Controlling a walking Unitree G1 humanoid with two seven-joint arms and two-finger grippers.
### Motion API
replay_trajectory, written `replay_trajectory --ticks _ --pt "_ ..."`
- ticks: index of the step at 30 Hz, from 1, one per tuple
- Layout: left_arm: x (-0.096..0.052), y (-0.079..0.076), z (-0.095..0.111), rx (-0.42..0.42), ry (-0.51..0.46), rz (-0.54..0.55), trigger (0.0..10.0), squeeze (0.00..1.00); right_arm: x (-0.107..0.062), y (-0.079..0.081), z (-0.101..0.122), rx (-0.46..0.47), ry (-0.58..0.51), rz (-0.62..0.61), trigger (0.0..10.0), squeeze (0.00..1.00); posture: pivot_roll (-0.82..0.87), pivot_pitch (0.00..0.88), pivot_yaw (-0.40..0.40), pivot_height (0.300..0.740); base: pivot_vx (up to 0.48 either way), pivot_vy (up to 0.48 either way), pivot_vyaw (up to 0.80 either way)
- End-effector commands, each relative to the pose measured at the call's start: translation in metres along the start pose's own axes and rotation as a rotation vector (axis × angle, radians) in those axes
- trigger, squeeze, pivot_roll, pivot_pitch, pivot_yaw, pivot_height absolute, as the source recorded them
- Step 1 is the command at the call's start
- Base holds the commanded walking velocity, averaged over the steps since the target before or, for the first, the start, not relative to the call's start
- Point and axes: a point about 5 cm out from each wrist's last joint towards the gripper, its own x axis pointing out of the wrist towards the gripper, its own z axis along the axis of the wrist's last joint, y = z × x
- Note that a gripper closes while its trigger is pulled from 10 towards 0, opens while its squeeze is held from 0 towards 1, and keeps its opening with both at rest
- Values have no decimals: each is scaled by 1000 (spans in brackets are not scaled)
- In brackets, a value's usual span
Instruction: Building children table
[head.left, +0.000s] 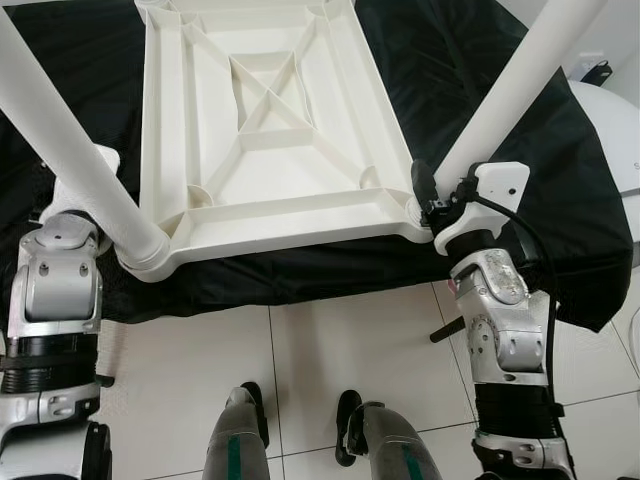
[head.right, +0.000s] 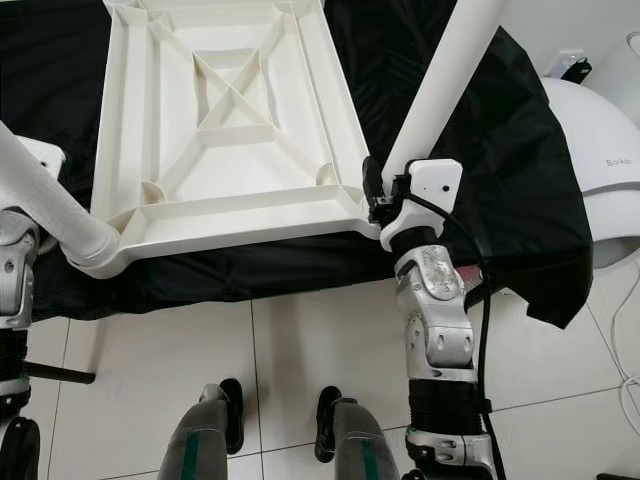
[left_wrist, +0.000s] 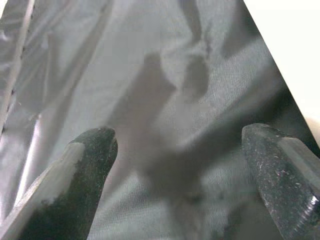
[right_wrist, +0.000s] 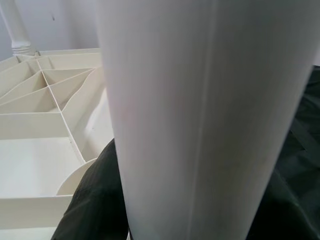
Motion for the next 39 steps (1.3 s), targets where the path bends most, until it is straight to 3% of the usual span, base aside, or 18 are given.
replay_trajectory --ticks 1,18,21,22,32,39 --pt "3 -29 -3 -3 -3 -122 10000 0 6 34 1 133 -19 129 10000 0 -20 283 37 740 0 0 0" --pt "10 -50 -16 0 28 -141 10000 0 20 7 14 97 -69 9 10000 0 -38 272 22 740 0 0 0" --pt "13 -52 -15 5 19 -147 10000 0 25 3 27 95 -116 10 10000 0 -52 269 21 740 0 0 0" --pt "18 -54 -12 5 15 -148 10000 0 31 -2 42 87 -165 12 10000 0 -60 267 21 740 0 0 0" --pt "33 -51 -7 7 -12 -144 10000 0 34 -10 66 47 -239 6 10000 0 -109 261 34 740 0 0 0" --pt "45 -63 6 5 -54 -174 10000 0 44 -15 93 -16 -294 42 10000 0 -144 258 17 740 0 0 0"
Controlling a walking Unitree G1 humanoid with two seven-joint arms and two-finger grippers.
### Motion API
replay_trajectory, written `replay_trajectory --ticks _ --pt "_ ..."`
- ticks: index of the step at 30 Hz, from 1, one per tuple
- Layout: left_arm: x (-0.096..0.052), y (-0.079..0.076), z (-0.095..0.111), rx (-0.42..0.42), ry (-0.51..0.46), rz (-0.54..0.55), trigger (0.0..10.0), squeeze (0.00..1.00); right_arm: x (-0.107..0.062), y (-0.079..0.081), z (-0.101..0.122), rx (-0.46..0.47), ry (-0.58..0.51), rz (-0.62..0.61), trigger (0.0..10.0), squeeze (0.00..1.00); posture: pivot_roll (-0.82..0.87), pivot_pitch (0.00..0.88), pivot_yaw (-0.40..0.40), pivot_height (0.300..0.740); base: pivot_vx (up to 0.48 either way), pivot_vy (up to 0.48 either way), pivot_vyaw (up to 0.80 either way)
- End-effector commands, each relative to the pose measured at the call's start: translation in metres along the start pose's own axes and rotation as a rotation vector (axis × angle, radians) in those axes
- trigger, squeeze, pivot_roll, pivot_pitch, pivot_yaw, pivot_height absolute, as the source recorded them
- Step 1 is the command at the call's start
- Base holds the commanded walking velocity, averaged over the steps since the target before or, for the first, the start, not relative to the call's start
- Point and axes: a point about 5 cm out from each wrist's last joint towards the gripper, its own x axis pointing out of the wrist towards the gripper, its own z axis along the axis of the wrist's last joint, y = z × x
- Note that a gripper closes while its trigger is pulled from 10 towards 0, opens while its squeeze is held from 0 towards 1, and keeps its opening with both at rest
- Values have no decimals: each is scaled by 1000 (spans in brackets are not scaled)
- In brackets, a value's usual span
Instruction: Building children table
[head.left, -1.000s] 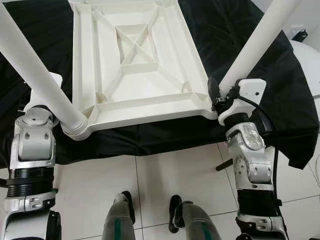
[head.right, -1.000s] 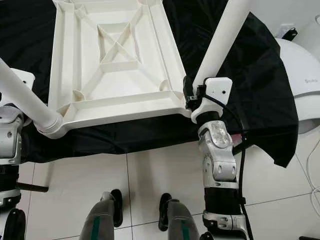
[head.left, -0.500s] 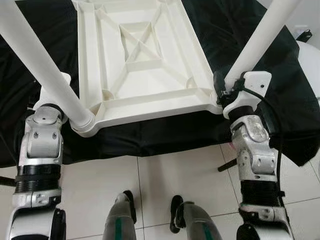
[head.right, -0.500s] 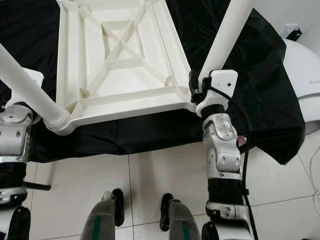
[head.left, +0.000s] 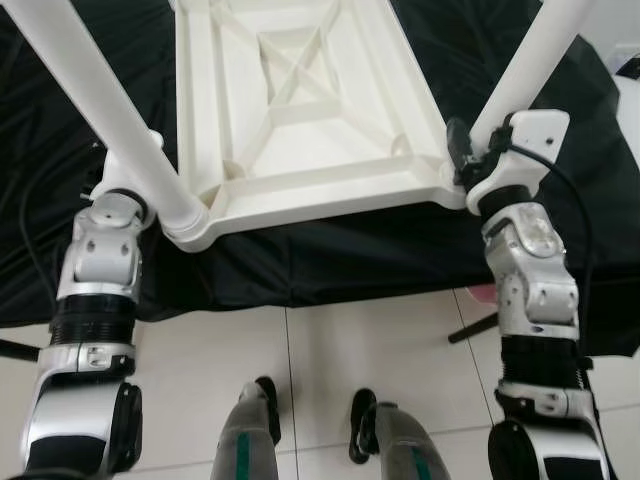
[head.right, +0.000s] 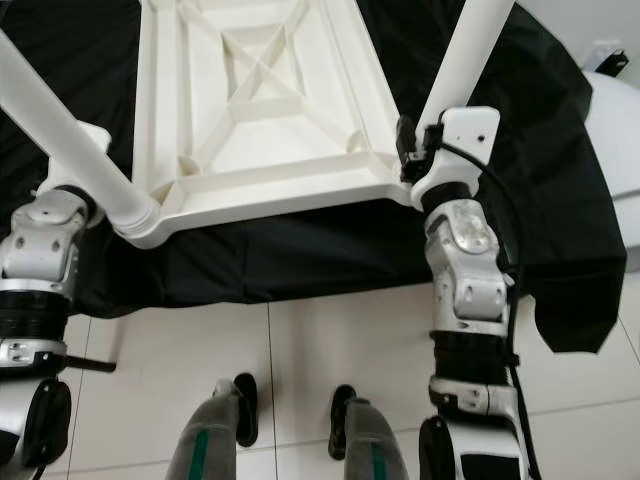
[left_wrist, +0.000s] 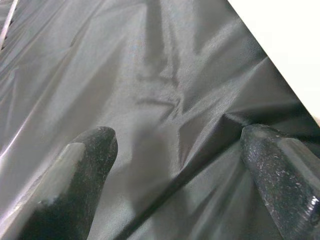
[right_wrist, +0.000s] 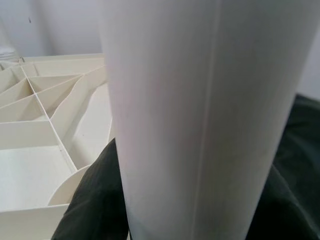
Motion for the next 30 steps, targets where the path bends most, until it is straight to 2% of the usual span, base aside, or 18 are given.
replay_trajectory --ticks 1,6,7,10,12,17,30 --pt "4 -25 -16 7 60 -87 10000 0 6 12 51 123 -248 85 10000 0 -144 258 17 740 0 0 0" --pt "18 -35 -7 -4 30 -111 10000 0 23 16 78 78 -306 149 10000 0 -161 243 0 740 0 0 0" --pt "18 -35 -7 -4 30 -111 10000 0 23 16 78 78 -306 149 10000 0 -161 243 0 740 0 0 0" --pt "24 -40 -6 -7 22 -120 10000 0 33 19 103 59 -366 189 10000 0 -176 231 -11 740 0 0 0" --pt "26 -42 -6 -3 23 -120 10000 0 35 19 109 55 -380 199 10000 0 -178 231 -13 740 0 0 0" --pt "31 -50 -6 -37 23 -128 10000 0 46 27 140 37 -459 262 10000 0 -204 217 -29 740 0 0 0" --pt "36 -72 -5 -60 16 -175 10000 0 51 42 186 19 -581 336 10000 0 -258 188 -30 740 0 0 0"
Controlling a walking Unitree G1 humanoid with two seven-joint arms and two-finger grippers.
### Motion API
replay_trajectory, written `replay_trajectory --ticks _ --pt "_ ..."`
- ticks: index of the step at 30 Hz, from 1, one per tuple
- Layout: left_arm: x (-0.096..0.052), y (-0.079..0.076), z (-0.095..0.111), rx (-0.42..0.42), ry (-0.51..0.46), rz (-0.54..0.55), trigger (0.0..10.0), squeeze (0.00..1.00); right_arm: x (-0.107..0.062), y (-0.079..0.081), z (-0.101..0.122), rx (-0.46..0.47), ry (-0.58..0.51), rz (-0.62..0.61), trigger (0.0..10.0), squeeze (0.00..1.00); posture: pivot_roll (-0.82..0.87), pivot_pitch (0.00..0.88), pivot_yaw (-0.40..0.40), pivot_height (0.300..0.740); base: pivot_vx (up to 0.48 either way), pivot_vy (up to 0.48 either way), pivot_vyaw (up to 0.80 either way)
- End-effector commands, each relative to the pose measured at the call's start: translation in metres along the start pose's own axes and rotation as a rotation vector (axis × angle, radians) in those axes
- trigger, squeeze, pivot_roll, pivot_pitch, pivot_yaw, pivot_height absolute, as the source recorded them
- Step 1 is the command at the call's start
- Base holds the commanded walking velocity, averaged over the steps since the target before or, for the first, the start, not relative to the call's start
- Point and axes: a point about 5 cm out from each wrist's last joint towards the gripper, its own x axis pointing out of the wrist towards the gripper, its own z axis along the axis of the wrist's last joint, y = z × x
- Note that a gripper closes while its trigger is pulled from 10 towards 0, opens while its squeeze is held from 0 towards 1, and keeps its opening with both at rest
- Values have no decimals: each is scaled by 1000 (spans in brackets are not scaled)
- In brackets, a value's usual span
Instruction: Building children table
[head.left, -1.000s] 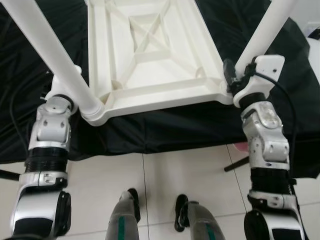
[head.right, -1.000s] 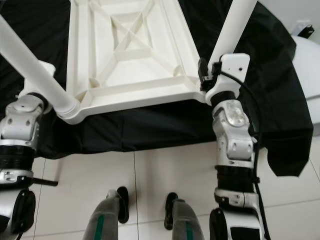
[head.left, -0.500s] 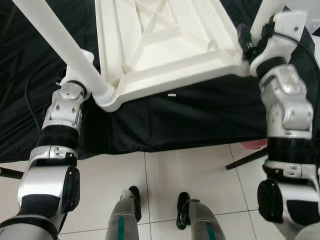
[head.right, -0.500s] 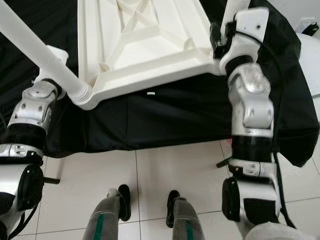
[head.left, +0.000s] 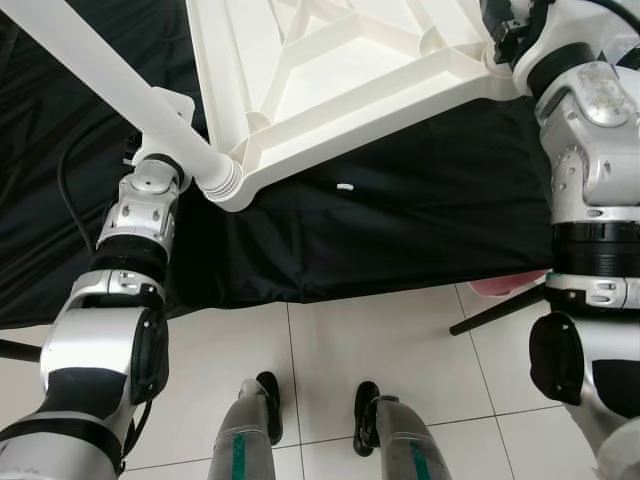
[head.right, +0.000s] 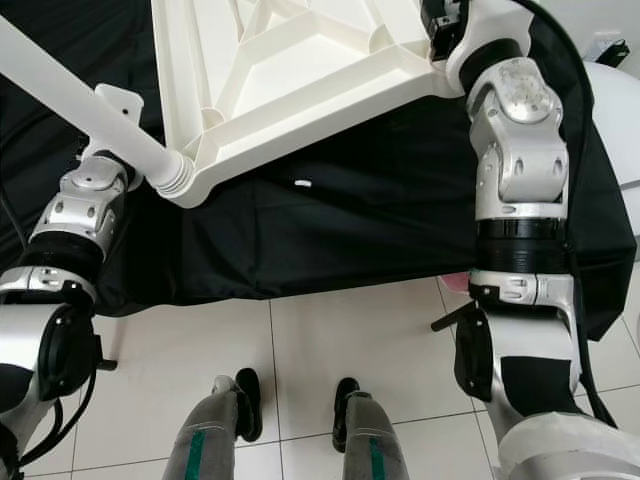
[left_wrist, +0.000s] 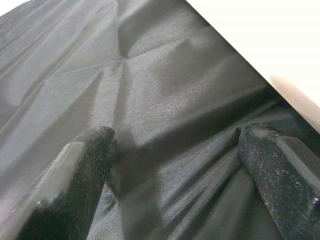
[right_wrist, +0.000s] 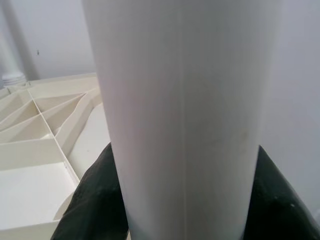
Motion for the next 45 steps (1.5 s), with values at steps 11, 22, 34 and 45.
replay_trajectory --ticks 11,22,34,45 --pt "-6 -80 -42 -17 150 -220 10000 0 16 45 114 169 -492 275 10000 0 -268 185 -25 740 0 0 0" --pt "-13 -107 -53 -36 176 -278 10000 0 30 84 142 119 -552 463 10000 0 -276 165 -34 740 0 0 0" --pt "-21 -134 -59 -46 196 -352 10000 0 39 121 161 95 -584 603 10000 0 -280 149 -24 740 0 0 0" --pt "-29 -157 -62 -69 200 -424 10000 0 45 155 175 77 -602 689 10000 0 -276 133 -25 740 0 0 0"
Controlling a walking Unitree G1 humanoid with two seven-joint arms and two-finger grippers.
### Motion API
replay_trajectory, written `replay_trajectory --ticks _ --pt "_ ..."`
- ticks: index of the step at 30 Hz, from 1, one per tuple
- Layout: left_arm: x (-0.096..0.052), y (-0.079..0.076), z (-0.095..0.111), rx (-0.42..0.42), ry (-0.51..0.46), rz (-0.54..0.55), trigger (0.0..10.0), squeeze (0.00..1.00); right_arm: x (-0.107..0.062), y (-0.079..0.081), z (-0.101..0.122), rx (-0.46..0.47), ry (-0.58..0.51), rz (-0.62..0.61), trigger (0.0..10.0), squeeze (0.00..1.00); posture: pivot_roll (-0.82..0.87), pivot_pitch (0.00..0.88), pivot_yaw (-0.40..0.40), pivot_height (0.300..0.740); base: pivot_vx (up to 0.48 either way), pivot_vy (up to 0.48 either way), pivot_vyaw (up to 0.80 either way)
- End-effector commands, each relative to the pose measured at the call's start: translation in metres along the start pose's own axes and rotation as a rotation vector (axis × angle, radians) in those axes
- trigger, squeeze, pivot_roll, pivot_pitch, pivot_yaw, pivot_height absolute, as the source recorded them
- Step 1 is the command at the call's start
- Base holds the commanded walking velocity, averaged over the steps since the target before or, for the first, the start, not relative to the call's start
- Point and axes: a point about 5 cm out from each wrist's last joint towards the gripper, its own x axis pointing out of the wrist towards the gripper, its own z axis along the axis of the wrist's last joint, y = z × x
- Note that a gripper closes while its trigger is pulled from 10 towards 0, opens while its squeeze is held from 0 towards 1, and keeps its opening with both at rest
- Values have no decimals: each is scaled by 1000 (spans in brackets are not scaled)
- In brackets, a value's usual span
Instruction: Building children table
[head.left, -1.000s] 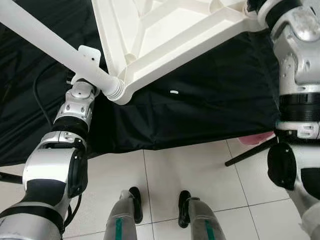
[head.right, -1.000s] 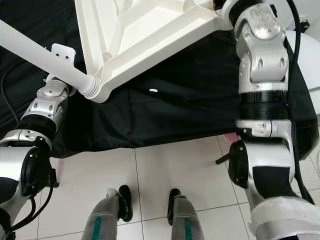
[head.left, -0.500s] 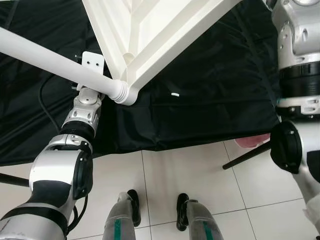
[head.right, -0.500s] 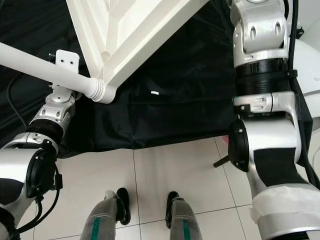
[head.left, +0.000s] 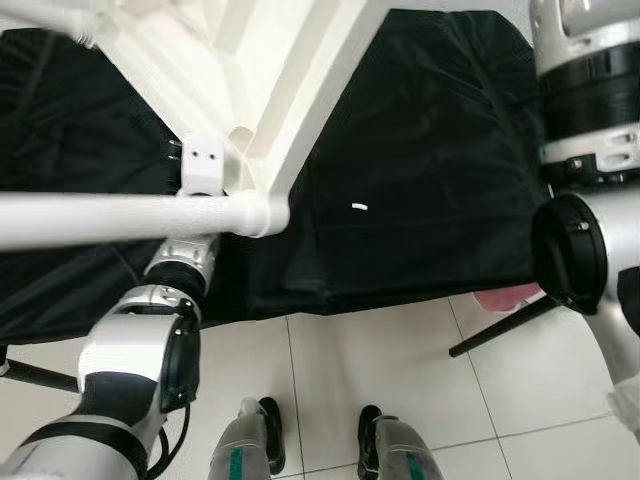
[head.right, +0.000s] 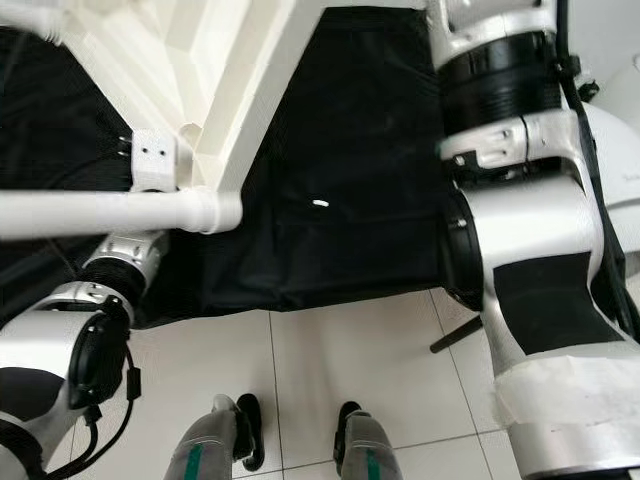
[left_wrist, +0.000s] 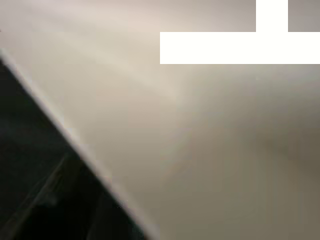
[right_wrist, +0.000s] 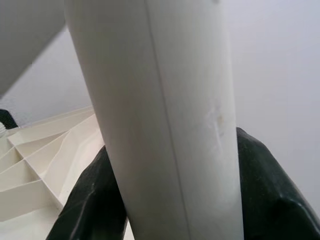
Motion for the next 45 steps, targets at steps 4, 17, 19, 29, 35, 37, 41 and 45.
replay_trajectory --ticks 4,17,19,29,35,37,41,45 --pt "-15 -89 -31 53 192 -340 10000 0 28 37 58 348 -354 80 10000 0 -270 133 -28 740 0 0 0" --pt "-14 -90 -28 34 186 -354 10000 0 36 48 54 350 -365 115 10000 0 -272 133 -15 740 0 0 0" --pt "-14 -90 -27 28 185 -355 10000 0 36 49 54 347 -368 120 10000 0 -272 133 -15 740 0 0 0" --pt "-13 -88 -25 -3 184 -356 10000 0 37 51 51 360 -375 149 10000 0 -263 139 -16 740 0 0 0" --pt "-13 -89 -24 0 182 -358 10000 0 37 50 46 380 -363 147 10000 1000 -269 143 -14 740 0 0 0" --pt "-13 -89 -24 1 182 -359 10000 0 37 50 45 375 -361 144 10000 1000 -269 142 -15 740 0 0 0" --pt "-12 -89 -23 -3 180 -358 10000 0 37 50 45 363 -357 144 10000 557 -268 142 -16 740 0 0 0" --pt "-12 -89 -22 -4 178 -358 10000 0 38 50 45 362 -356 144 10000 0 -267 141 -16 740 0 0 0"
